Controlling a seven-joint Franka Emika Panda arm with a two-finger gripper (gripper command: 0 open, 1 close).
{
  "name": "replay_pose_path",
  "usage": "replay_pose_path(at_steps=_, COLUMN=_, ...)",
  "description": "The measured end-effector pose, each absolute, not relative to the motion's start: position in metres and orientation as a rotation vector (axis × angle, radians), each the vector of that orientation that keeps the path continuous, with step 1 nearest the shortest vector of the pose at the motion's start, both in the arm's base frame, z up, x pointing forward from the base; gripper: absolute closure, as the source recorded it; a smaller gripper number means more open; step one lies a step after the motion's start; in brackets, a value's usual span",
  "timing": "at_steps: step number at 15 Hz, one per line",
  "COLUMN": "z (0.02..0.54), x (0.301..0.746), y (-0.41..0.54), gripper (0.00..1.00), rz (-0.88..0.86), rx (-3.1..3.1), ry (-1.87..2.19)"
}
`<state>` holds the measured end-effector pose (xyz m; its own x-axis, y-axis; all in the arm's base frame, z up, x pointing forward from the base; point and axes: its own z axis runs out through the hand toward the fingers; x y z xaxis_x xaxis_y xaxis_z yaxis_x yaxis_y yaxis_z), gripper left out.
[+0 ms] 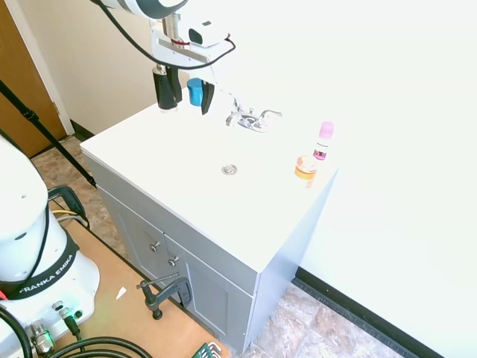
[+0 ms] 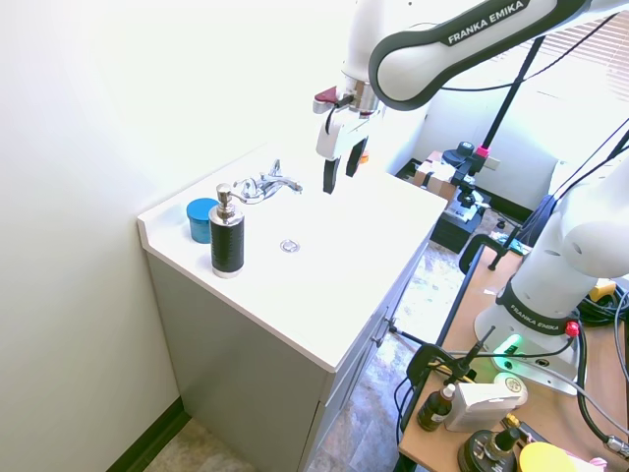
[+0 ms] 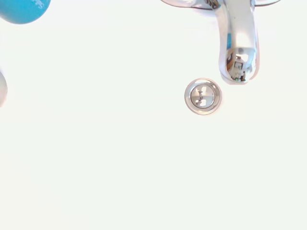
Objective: Turn on the cold water
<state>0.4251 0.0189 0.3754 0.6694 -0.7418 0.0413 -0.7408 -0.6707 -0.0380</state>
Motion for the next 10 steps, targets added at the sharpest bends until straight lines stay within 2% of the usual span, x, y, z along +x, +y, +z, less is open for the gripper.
replay_pose_path(at_steps=2, z=0.375, x=0.425, y=0.018, gripper=0.0, rz=-0.089, rx=-2.854, ry=1.276)
replay_pose_path(at_steps=5, z=0.374, x=0.437, y=0.003, gripper=0.0, rz=-0.209, rx=-2.828, ry=1.413)
replay_pose_path(at_steps=10, z=0.36, x=0.498, y=-0.019, gripper=0.0, rz=-0.419, rx=-2.745, ry=1.608)
